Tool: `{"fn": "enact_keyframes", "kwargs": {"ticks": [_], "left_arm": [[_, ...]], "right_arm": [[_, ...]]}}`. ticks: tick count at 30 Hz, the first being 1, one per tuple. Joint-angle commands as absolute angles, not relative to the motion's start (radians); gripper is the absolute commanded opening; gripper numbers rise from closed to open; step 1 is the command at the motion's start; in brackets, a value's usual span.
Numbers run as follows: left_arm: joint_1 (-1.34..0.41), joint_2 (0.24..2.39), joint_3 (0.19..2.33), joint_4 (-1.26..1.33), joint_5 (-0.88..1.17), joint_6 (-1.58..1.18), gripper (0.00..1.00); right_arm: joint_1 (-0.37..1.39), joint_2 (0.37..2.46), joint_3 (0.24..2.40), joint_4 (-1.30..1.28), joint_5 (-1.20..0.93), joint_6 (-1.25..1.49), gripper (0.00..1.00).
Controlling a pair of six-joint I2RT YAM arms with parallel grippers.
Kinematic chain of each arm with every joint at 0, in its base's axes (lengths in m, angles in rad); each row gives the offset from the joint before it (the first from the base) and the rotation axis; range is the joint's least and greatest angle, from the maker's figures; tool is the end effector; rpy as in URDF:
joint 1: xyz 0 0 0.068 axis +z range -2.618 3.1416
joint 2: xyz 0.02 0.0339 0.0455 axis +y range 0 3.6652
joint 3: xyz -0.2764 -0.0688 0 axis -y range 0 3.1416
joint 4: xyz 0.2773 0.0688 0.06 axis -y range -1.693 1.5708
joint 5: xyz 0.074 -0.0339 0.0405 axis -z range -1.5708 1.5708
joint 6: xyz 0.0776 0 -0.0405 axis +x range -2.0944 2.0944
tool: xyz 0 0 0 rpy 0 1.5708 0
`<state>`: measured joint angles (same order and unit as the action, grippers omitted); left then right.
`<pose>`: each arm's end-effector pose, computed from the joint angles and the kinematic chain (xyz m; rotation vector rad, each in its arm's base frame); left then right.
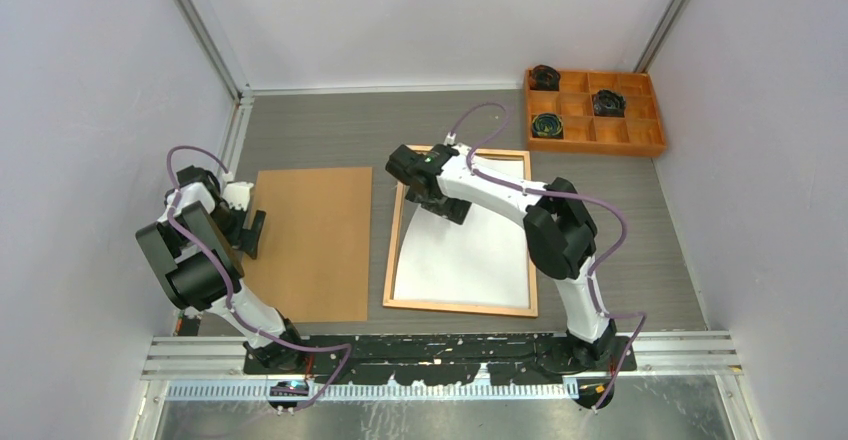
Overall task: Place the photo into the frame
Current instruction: Turn over the photo from the photo frame.
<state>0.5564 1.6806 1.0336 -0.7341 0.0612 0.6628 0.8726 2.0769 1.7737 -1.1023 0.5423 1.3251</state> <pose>0.2881 0.1736 0.1202 0.1654 2.9453 0.0866 0.3262 0.3264 0.1912 0.6373 2.5033 -0.1358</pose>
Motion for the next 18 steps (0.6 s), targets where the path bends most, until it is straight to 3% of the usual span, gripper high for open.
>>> {"fn": "enact_keyframes", "kwargs": {"ticks": [1, 18], "left_arm": [[0.554, 1.654, 1.022, -0.715, 0.049, 0.679, 1.0], [0.553, 1.653, 1.024, -0.719, 0.034, 0.691, 1.0]], "right_arm": [[0.869, 2.003, 1.737, -0.982, 0.503, 1.261, 1.0], [0.845, 1.974, 1.744, -0.838, 0.421, 1.093, 1.0]]}}
